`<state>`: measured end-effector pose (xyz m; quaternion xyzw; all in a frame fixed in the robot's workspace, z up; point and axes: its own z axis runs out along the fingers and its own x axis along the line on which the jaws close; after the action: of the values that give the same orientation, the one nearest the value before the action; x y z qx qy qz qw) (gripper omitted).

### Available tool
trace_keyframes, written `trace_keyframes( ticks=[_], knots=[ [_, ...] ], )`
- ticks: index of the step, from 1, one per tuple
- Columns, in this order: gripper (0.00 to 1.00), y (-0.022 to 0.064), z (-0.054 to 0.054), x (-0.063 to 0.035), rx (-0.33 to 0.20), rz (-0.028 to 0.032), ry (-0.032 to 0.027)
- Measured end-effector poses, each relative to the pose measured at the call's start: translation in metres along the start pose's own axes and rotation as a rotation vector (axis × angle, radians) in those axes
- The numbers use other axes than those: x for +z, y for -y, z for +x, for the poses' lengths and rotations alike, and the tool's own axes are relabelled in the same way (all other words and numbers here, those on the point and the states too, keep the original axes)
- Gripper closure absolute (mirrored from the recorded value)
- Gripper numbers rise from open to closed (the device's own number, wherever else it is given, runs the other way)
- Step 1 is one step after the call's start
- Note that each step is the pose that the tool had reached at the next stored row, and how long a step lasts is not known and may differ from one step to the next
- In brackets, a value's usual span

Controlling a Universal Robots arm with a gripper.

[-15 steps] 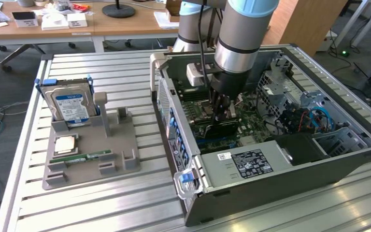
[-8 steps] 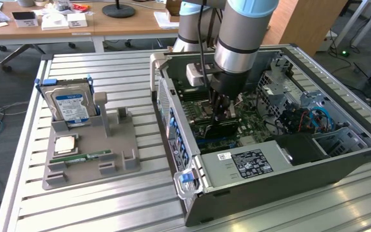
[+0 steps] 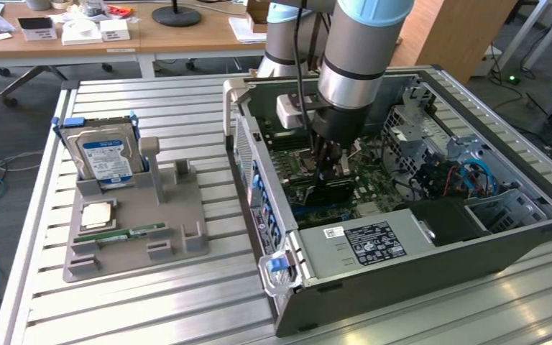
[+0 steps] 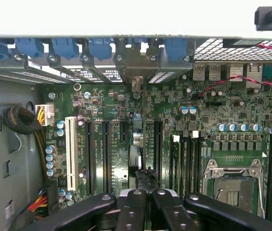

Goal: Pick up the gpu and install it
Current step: 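Press down on the gpu until it lock into place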

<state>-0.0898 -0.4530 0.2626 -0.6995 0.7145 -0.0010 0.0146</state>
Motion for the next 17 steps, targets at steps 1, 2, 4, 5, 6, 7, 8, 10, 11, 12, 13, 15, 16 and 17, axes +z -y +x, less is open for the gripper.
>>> trace_keyframes(
  ticks=[1,2,4,5,6,7,8,10,11,12,13,15,16,17],
  knots=[
    [0.89,-0.0001,0.0000,0.0000,0.000,-0.0001,-0.0002],
    [0.89,-0.0001,0.0001,0.0001,0.000,0.0000,-0.0002],
    [0.89,-0.0002,0.0001,0.0001,0.000,-0.0001,-0.0001],
    [0.89,-0.0002,0.0001,0.0001,0.000,-0.0001,-0.0002],
    [0.89,-0.0002,0.0000,0.0002,0.000,-0.0001,-0.0001],
    [0.89,-0.0002,0.0000,0.0002,0.000,0.0000,0.0000],
    [0.89,-0.0003,0.0001,0.0002,0.000,0.0001,0.0000],
    [0.89,-0.0005,0.0005,0.0003,0.000,0.0002,0.0002],
    [0.89,-0.0006,0.0008,0.0003,0.000,0.0002,0.0002],
    [0.89,-0.0008,0.0011,0.0002,0.000,0.0001,0.0002],
    [0.89,-0.0009,0.0014,0.0002,0.000,0.0000,0.0002],
    [0.89,-0.0009,0.0018,0.0002,0.000,0.0000,0.0002],
    [0.89,-0.0009,0.0019,0.0001,0.000,-0.0001,0.0001],
    [0.89,-0.0009,0.0019,0.0001,0.000,0.0000,0.0001]
  ],
)
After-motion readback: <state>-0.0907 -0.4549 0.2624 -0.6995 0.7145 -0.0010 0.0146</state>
